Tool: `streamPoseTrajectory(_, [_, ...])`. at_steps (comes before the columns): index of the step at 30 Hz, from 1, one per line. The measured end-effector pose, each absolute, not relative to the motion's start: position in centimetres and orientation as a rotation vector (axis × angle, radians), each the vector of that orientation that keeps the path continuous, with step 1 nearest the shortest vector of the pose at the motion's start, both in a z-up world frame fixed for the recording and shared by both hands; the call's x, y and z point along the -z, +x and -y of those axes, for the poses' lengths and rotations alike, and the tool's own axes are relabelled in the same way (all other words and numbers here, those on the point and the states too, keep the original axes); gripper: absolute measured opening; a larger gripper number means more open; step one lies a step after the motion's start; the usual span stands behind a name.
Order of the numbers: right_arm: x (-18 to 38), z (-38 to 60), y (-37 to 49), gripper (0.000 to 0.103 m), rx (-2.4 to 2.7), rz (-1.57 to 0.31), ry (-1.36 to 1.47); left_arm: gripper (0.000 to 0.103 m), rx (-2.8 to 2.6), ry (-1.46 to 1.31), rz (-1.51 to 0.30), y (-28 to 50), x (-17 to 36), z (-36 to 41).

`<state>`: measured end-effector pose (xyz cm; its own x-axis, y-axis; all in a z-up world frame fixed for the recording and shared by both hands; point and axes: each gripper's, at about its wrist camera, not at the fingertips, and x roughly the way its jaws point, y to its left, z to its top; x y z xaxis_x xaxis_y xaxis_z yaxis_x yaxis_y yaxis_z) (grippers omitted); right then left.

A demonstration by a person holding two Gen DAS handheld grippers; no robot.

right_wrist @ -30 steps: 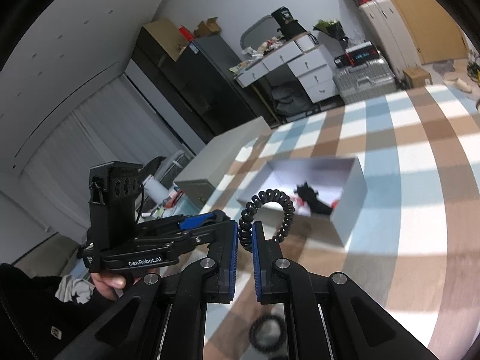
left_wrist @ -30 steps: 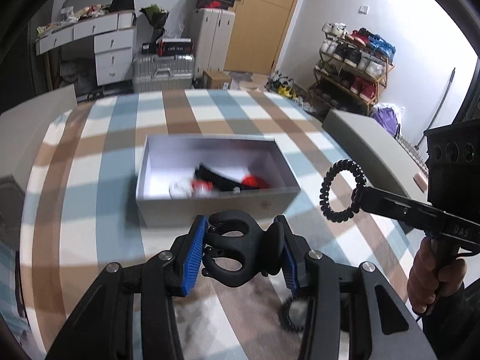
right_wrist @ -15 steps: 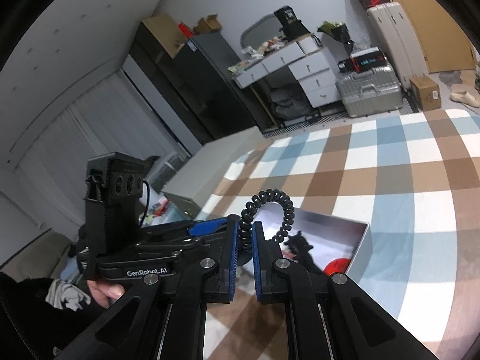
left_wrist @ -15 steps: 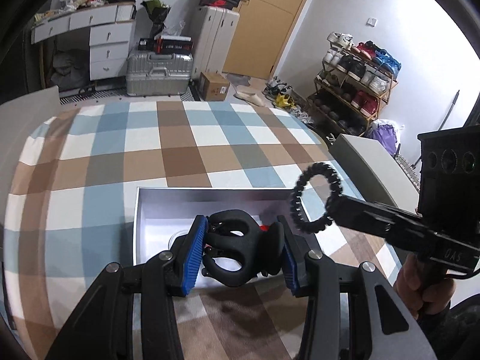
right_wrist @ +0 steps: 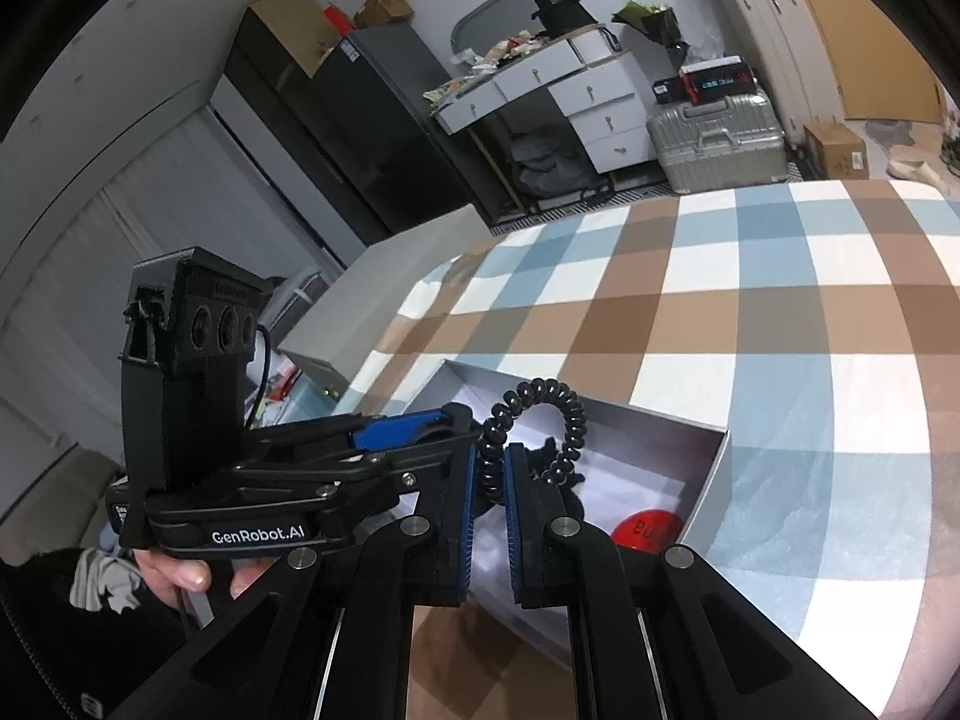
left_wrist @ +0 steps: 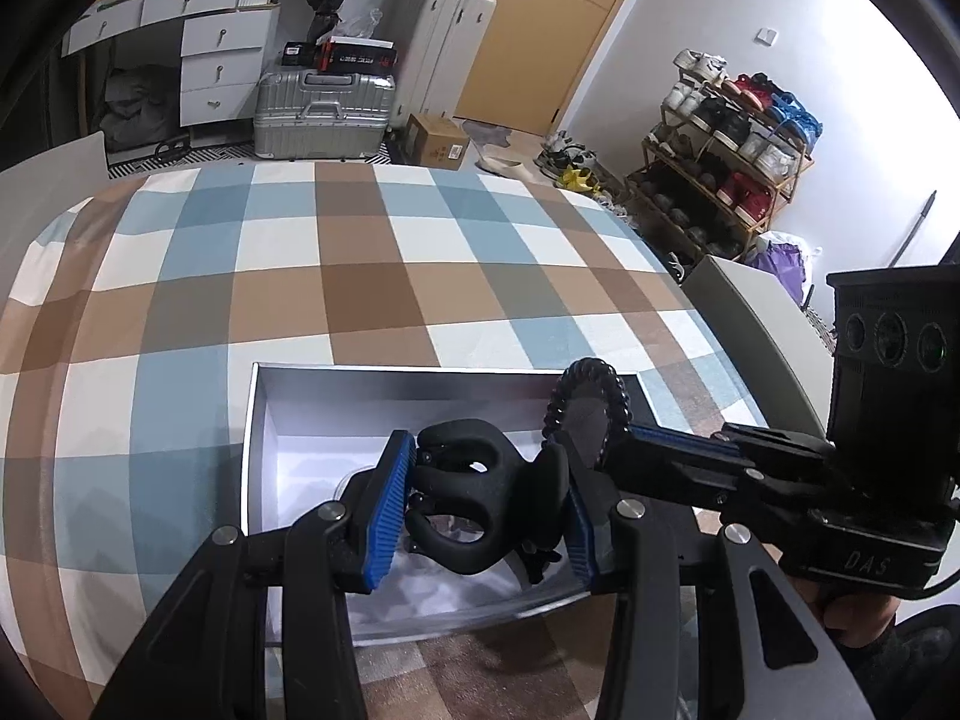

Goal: Organize jewelry
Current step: 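Carry the claw clip and coiled tie into the box and open both tools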

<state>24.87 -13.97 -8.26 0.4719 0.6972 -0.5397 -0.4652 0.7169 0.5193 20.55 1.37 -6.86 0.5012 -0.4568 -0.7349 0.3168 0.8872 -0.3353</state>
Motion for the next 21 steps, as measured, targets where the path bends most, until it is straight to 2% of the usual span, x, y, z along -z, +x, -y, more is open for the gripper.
streamPoseTrajectory(9, [8.4, 14.7, 24.8, 0.014, -0.678, -0.811, 0.344, 0.04, 0.447, -0.183, -0.95, 20.9, 6.9, -1.6])
streamPoseTrajectory(11, [8.1, 15.0, 24.4, 0.022, -0.673, -0.796, 0.345, 0.047, 0.444, -0.17, -0.958, 20.8, 6.8, -1.5])
streamPoseTrajectory(13, [7.6, 15.5, 23.8, 0.031, -0.661, -0.775, 0.354, 0.064, 0.435, -0.167, -0.945, 20.5, 6.6, -1.6])
streamPoseTrajectory(15, [7.2, 16.0, 23.1, 0.034, -0.651, -0.76, 0.361, 0.071, 0.433, -0.166, -0.915, 20.0, 6.0, -1.8])
streamPoseTrajectory(18, [6.8, 16.9, 22.1, 0.038, -0.636, -0.739, 0.38, 0.075, 0.424, -0.149, -0.879, 19.2, 5.3, -1.9])
streamPoseTrajectory(21, [6.3, 17.6, 20.9, 0.054, -0.612, -0.719, 0.392, 0.075, 0.425, -0.13, -0.856, 18.4, 4.8, -1.9])
